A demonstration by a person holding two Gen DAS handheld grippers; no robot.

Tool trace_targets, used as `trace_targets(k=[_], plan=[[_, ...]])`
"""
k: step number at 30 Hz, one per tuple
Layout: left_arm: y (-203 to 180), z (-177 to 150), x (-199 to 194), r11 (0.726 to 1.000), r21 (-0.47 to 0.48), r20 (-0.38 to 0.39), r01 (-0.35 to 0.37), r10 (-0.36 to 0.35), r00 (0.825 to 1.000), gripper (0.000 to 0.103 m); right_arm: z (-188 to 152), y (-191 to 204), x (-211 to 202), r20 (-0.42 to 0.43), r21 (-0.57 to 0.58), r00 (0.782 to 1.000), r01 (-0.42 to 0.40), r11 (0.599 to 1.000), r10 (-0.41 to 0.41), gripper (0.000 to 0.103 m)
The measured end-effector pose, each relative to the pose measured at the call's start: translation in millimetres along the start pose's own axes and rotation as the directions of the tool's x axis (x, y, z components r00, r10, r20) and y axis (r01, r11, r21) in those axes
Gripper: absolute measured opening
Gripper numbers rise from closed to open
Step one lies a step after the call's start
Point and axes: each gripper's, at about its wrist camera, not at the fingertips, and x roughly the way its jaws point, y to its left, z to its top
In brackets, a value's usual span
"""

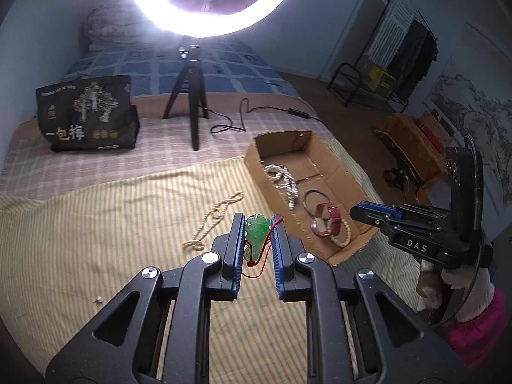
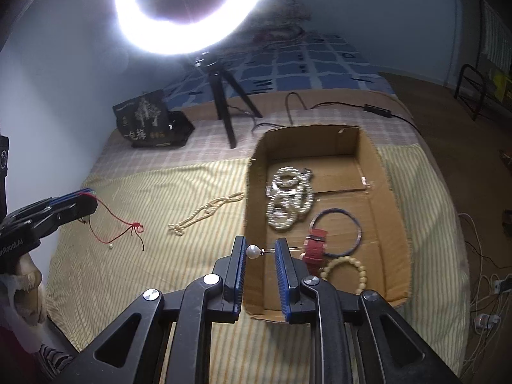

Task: Organize jewelry
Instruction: 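Lift and carry the jade pendant and pearl stud over the box, then open both tools to drop the pendant and pearl stud into the box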

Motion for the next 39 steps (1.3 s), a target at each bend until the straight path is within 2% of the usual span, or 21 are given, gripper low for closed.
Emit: trace_targets(k=[9,18,30,39], plan=[[-39,5,18,0.998,0.037,-0.005,0.042,-0.041,0.999,0.015,7,-39,-5,0.009,0.046,1.0,0.025,0.999,-0.026,0.017],[-70,15,40,0.995,0.068,-0.009,0.078,-0.077,0.997,0.014,28,-62,7,0.008,0.058,0.999,0.047,0.997,-0.048,0.017],[-94,19,77,0.99,0.092,-0.045,0.103,-0.099,0.994,0.014,47,-81,30,-0.003,0.099,1.0,0.018,0.995,-0.018,0.017],[-105,15,96,0.988,0.115,-0.075,0.105,-0.097,0.992,0.014,49,-86,42,-0.012,0.107,1.0,-0.004,0.994,0.005,0.018]])
